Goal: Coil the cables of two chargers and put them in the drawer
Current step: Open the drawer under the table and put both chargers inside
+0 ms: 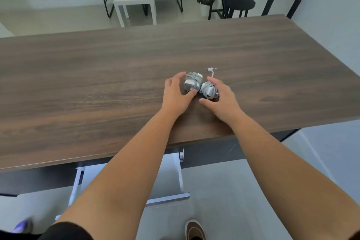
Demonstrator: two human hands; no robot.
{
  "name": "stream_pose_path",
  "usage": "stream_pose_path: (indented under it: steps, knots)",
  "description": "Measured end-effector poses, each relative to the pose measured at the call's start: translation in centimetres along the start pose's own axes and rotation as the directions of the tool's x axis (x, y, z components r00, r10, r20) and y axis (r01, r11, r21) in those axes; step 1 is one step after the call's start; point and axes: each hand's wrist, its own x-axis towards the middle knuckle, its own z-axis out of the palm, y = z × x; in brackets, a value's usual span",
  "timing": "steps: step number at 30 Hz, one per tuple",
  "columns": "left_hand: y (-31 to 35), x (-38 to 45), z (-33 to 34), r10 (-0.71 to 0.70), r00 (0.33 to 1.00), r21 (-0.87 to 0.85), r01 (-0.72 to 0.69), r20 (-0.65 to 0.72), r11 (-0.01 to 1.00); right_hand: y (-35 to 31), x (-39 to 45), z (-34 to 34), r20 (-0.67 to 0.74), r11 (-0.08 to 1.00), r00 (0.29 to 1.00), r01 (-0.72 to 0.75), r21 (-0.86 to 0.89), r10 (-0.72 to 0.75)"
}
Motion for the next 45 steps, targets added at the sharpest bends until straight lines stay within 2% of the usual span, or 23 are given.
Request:
stream_pose_path:
  steps: [3,6,12,16,19,22,25,29,32,34,36,37,39,42,45]
  knots:
    - [0.3,1.4,1.2,0.094,0.99,0.114,-0.106,0.105,0.988,0.2,0.3,0.6,-0.127,0.996,0.989,0.072,-0.046,-0.078]
    - [0.2,2.2,1.4,0.123,0.984,0.188,-0.146,0.131,0.971,0.6,0.3,0.7,-0.203,0.997,0.976,0.067,-0.036,-0.073]
    - [0.9,-1.0,-0.7,0.091,0.992,0.111,-0.101,0.09,0.989,-0.2,-2.5,0.4,-0.258,0.994,0.966,0.037,0.1,-0.01]
    - [-0.3,-6.3,-3.6,0.009,0.999,-0.028,-0.008,0.043,1.0,-1.5,-6.5,0.7,-0.269,0.991,0.958,0.117,0.066,-0.095]
    - [-1.3,-11.3,-6.7,-0.045,0.997,-0.134,0.053,0.06,0.99,-2.3,-9.6,2.0,-0.225,0.975,0.957,0.207,0.081,-0.184]
    - [-3.0,-16.9,-9.8,-0.136,0.989,-0.301,0.146,0.055,0.942,-2.8,-12.6,4.3,-0.096,0.934,0.935,0.348,0.083,-0.34]
    - [-6.1,-22.0,-12.4,-0.238,0.971,-0.41,0.212,-0.011,0.887,-2.9,-15.2,7.3,0.087,0.866,0.862,0.496,0.067,-0.5]
    - [-11.5,-26.5,-13.7,-0.426,0.9,-0.434,0.349,-0.093,0.83,-2.1,-17.8,12.1,0.273,0.825,0.783,0.558,0.088,-0.559]
    - [-15.7,-27.8,-13.0,-0.587,0.807,-0.45,0.5,-0.069,0.74,-0.5,-18.7,15.5,0.441,0.88,0.778,0.472,0.059,-0.447]
    - [-18.7,-27.9,-11.8,-0.699,0.715,-0.512,0.601,0.002,0.614,0.6,-18.8,17.9,0.546,0.929,0.778,0.371,-0.001,-0.31]
    - [-21.6,-27.8,-10.5,-0.789,0.609,-0.564,0.68,0.081,0.468,2.1,-18.7,20.2,0.579,0.973,0.803,0.22,-0.067,-0.142]
    - [-23.1,-27.7,-9.9,-0.813,0.575,-0.566,0.702,0.093,0.432,3.1,-18.5,21.3,0.573,0.986,0.817,0.14,-0.093,-0.062]
    - [-25.9,-27.0,-8.7,-0.817,0.573,-0.509,0.725,0.072,0.464,5.6,-18.0,23.6,0.554,0.99,0.83,0.025,-0.142,0.058]
    - [-29.7,-24.8,-7.1,-0.763,0.647,-0.311,0.73,0.024,0.609,9.9,-17.1,26.9,0.54,0.97,0.818,-0.086,-0.226,0.198]
    - [-33.5,-22.2,-5.2,-0.717,0.696,-0.118,0.716,0.041,0.688,14.0,-16.5,29.9,0.511,0.939,0.804,-0.165,-0.303,0.306]
